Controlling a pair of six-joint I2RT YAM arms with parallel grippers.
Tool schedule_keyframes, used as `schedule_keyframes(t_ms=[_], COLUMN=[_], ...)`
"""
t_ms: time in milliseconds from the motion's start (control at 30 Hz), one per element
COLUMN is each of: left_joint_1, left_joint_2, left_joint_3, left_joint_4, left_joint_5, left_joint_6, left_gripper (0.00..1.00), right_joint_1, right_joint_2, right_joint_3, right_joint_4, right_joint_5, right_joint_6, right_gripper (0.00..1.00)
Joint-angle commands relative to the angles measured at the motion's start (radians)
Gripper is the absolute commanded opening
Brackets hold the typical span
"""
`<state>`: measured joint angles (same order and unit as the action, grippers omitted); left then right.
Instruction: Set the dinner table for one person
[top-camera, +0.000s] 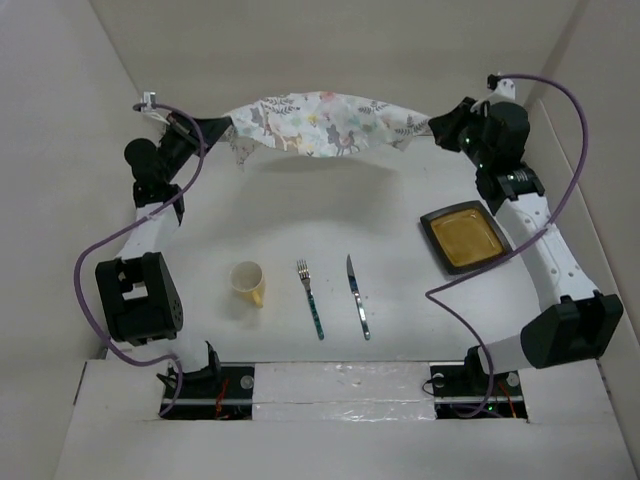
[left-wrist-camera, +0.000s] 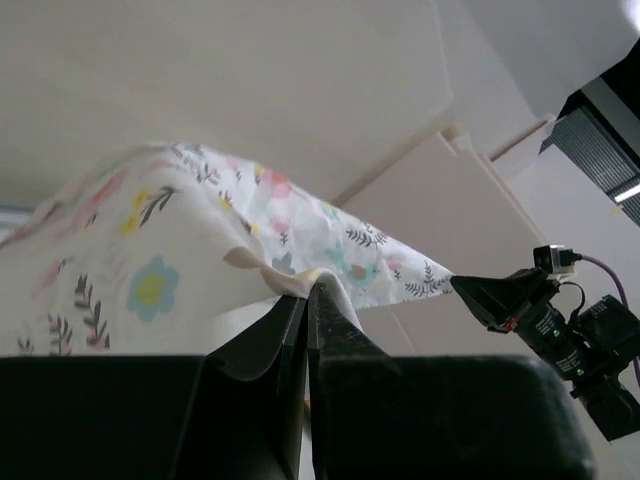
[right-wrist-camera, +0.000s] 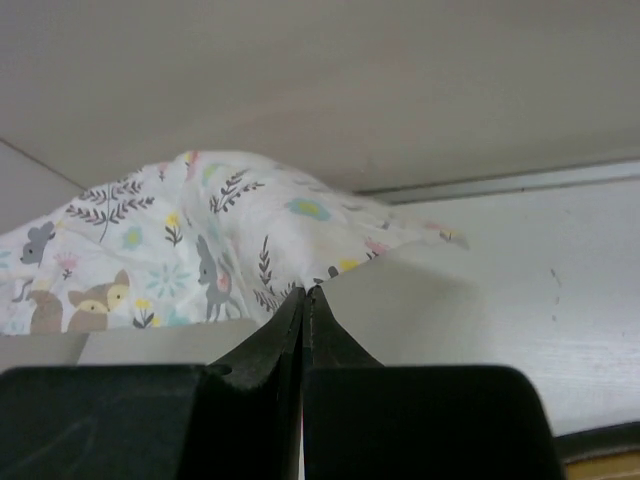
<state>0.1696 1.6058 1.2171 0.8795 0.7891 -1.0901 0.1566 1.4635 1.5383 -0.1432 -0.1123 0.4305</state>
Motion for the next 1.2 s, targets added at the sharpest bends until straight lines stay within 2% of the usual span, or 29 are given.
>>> schedule_keyframes(t_ms=[0,33,167,233,333,533,667,800,1000,1167], left_joint_1=[0.033,0.033,0.033,0.033,0.033,0.100,0.130,0.130,0.130,0.130], left_joint_2=[-0.014,0.003,0.065,0.120,0.170,0.146,0.066,-0.035,-0.124,-0.090], left_joint_3=[-0.177,-0.255,-0.404,-0.456,-0.508,-0.645,-0.697,-0.676,-0.602,-0.608], left_joint_4=[0.157,0.185,0.282,0.354,0.363,0.332,0.222,-0.078,-0.380,-0.396], left_joint_5=[-0.008,-0.005,-0.028,-0.016,-0.004,-0.010,-0.056,-0.149,-0.298,-0.291], left_joint_6=[-0.013,-0.025,-0.062,-0.100,-0.079,0.002,0.067,0.182,0.304,0.303], left_gripper=[0.00,0.00,0.00,0.00,0.00,0.00,0.00,0.00,0.00,0.00], right_joint_1=[-0.006,-0.006,-0.006,-0.006,-0.006,-0.019,-0.028,-0.052,-0.063,-0.063], right_joint_2=[-0.043,-0.069,-0.077,-0.054,-0.032,-0.057,-0.068,-0.092,-0.179,-0.224], right_joint_3=[-0.212,-0.324,-0.531,-0.579,-0.662,-0.814,-0.880,-0.929,-1.001,-1.034], right_joint_4=[0.105,0.134,0.243,0.241,0.257,0.275,0.295,0.301,0.294,0.284], right_joint_5=[-0.047,-0.049,-0.059,-0.053,-0.038,0.008,0.006,0.003,-0.039,-0.027], right_joint_6=[0.031,0.046,0.070,0.071,0.077,0.074,0.083,0.096,0.102,0.102], right_gripper=[0.00,0.00,0.00,0.00,0.00,0.00,0.00,0.00,0.00,0.00])
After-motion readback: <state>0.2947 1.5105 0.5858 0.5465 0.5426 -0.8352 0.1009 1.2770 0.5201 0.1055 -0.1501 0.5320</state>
